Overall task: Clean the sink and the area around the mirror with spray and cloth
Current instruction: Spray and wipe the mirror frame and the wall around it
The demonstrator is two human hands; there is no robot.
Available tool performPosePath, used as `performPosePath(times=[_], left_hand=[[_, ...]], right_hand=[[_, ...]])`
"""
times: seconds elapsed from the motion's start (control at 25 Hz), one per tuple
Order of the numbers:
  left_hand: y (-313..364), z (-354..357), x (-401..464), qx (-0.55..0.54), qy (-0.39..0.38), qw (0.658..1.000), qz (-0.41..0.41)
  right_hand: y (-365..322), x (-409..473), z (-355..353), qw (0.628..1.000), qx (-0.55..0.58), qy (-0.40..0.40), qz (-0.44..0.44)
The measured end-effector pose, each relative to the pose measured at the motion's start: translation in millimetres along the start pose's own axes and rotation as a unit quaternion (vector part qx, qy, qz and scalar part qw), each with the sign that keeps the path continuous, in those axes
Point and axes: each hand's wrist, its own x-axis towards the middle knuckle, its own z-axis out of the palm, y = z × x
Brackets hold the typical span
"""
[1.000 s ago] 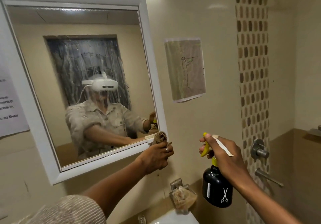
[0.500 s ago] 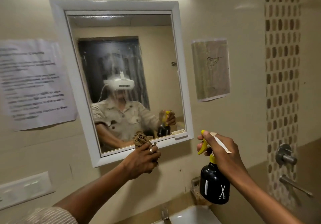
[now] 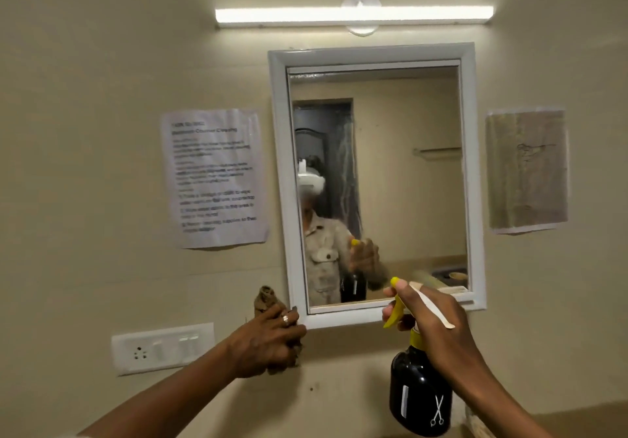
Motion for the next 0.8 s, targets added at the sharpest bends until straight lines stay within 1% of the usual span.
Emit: performPosePath(times=[0.04, 0.12, 0.2, 0.24, 0.28, 0.32, 0.36, 0.4, 0.44, 0.52, 0.6, 0.64, 0.68, 0.72, 0.76, 0.8], left_hand=[[-13, -2, -13, -0.012, 0.006, 0.998, -0.054], [-42, -6, -43, -0.064, 0.024, 0.978, -0.199], [-65, -9, -71, -0.104, 0.067, 0.944, -0.307], [-71, -13, -79, -0.147, 0.1, 0.916, -0.36], [-74, -20, -83, -0.22, 0.144, 0.87, -0.418], [-78, -34, -82, -0.302, 0.192, 0.808, -0.468], [-86, -49, -76, -0.361, 0.251, 0.744, -0.503], [-101, -68, -66, -0.389, 0.309, 0.698, -0.516], [-121, -90, -54, -0.392, 0.363, 0.673, -0.511], [-171, -139, -23, -0.366, 0.448, 0.663, -0.475], [-224, -190, 15, -0.331, 0.489, 0.659, -0.466], [-247, -214, 34, -0.322, 0.503, 0.654, -0.466], [-265, -233, 52, -0.316, 0.504, 0.657, -0.463], [-276, -245, 70, -0.317, 0.489, 0.668, -0.462], [-281, -249, 85, -0.321, 0.455, 0.687, -0.467], [-280, -244, 98, -0.325, 0.406, 0.711, -0.474]], right_hand=[[-4, 0, 10, 1.0, 0.007, -0.007, -0.002], [-8, 0, 29, 0.999, 0.01, -0.031, -0.01], [-16, -1, 50, 0.998, 0.024, -0.05, -0.015], [-19, 0, 62, 0.998, 0.033, -0.058, -0.016], [-23, -1, 74, 0.997, 0.043, -0.069, -0.014], [-26, -1, 88, 0.995, 0.055, -0.079, -0.01], [-29, -2, 100, 0.994, 0.065, -0.087, -0.005], [-31, -2, 111, 0.993, 0.072, -0.095, -0.002], [-34, -2, 120, 0.992, 0.078, -0.102, 0.003], [-37, 0, 133, 0.989, 0.106, -0.1, 0.031], [-41, 4, 137, 0.985, 0.13, -0.093, 0.06], [-42, 6, 136, 0.985, 0.133, -0.09, 0.057], [-45, 7, 134, 0.985, 0.137, -0.087, 0.053], [-48, 8, 129, 0.985, 0.143, -0.083, 0.046], [-52, 8, 122, 0.985, 0.148, -0.08, 0.04], [-55, 8, 114, 0.986, 0.147, -0.076, 0.031]])
